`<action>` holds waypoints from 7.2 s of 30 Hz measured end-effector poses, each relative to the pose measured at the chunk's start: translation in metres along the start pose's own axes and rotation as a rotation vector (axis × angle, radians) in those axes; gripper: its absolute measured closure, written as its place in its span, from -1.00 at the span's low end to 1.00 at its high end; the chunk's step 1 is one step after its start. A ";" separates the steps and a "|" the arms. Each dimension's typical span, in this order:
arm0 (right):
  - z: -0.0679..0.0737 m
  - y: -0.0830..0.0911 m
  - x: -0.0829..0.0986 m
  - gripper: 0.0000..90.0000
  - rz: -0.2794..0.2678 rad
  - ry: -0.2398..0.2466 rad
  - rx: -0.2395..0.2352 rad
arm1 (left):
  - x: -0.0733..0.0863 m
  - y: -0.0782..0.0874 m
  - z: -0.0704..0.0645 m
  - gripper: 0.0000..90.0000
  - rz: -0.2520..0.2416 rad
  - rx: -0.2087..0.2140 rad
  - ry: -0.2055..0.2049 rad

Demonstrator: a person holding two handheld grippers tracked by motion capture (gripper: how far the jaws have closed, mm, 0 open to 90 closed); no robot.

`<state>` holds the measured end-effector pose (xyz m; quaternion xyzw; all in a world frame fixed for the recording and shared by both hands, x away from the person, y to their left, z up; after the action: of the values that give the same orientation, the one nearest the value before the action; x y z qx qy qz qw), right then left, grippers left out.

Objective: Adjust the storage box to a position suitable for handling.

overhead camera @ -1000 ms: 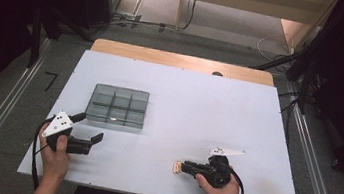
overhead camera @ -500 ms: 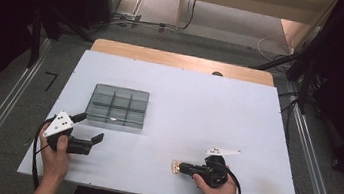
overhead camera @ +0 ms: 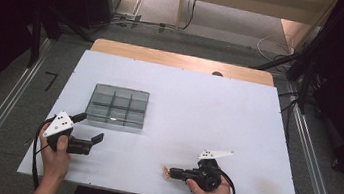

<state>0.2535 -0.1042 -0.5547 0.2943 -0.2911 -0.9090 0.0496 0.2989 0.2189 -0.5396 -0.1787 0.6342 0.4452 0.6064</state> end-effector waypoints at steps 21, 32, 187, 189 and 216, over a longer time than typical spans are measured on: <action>-0.008 0.002 -0.001 0.53 -0.049 0.059 0.054 | 0.000 0.000 0.000 -0.94 -0.003 -0.002 0.003; -0.034 0.033 -0.022 -0.07 -0.250 0.186 0.216 | -0.001 0.000 0.000 -0.94 0.003 -0.006 -0.001; -0.125 0.165 -0.017 -1.00 -0.537 0.121 0.354 | -0.039 -0.103 0.027 1.00 0.214 0.073 0.360; -0.124 0.165 -0.017 -1.00 -0.535 0.120 0.354 | -0.040 -0.103 0.025 1.00 0.208 0.071 0.359; -0.125 0.163 -0.017 -1.00 -0.526 0.128 0.376 | -0.012 -0.042 -0.018 1.00 0.182 0.142 0.304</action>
<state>0.3241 -0.2965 -0.5373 0.4201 -0.3639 -0.8006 -0.2238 0.3227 0.1785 -0.5452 -0.1428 0.7619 0.4203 0.4718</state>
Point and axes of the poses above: each handheld gripper's, and its own axes: y roughly backward along the jaws, x roughly out of its underside, z roughly to its left, the point moved 8 cm from there along -y, roughly forward along the jaws, and after that the axes turned 11 degrees about -y, right-handed, at the moved point
